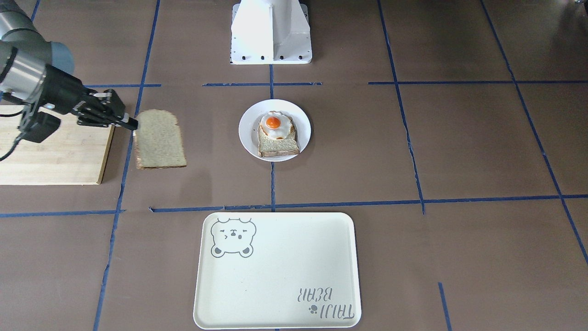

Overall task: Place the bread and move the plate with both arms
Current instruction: 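Lift the bread with the right gripper and lay it on the egg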

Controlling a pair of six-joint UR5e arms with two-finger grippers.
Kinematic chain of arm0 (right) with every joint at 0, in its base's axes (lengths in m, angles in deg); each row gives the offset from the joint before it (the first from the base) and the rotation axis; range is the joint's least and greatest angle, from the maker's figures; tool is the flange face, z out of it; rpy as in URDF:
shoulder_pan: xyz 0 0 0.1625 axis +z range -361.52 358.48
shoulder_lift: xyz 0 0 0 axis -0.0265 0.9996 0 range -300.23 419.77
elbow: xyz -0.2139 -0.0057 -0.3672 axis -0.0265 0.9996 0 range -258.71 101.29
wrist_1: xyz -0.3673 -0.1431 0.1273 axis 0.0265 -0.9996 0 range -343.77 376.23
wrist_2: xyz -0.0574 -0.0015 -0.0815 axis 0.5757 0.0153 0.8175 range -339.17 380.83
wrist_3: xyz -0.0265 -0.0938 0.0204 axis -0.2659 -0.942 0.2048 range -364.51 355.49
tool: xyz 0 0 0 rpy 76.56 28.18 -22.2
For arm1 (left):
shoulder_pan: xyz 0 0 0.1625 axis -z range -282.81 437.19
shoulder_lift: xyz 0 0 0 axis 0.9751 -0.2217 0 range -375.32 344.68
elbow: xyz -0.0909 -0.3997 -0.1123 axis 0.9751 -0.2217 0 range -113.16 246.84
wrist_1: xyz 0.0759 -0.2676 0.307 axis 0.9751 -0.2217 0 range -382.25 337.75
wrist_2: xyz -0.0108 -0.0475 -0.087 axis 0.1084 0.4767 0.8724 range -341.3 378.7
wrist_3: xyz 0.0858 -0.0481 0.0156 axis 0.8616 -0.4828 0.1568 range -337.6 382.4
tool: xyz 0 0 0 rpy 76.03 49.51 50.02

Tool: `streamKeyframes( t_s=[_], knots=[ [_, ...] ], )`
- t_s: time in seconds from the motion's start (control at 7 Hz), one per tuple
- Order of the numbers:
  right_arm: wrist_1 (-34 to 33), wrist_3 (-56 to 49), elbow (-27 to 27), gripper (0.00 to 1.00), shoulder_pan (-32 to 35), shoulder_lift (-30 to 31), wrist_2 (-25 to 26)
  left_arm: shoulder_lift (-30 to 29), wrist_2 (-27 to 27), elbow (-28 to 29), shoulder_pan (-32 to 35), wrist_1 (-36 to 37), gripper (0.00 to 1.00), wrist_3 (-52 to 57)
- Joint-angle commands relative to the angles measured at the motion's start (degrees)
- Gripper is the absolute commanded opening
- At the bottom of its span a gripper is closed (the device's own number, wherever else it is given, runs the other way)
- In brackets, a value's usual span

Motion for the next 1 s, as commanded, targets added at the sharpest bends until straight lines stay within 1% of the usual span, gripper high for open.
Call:
streamKeyframes(
  t_s=[0.0,0.14,0.29,0.57,0.86],
  knots=[
    [0.1,5.8,-0.7,0.0,-14.2,-5.9,18.3,0.0,-0.1,0.0,0.0,0.0,1.0,0.0],
    [0.0,6.0,0.1,0.0,-20.7,-8.5,26.3,0.0,-0.1,0.0,0.0,0.0,1.0,0.0],
    [0.0,5.9,0.6,0.0,-25.2,-9.9,33.5,0.0,-0.1,0.0,0.0,0.0,1.0,0.0],
    [-0.1,5.9,0.8,0.0,-26.8,-10.1,34.7,-0.1,-0.1,-0.1,0.0,0.0,1.0,0.1],
    [0.0,5.8,1.6,0.0,-26.9,-9.5,35.4,-0.1,0.0,-0.1,0.0,0.0,1.0,0.1]
  ],
)
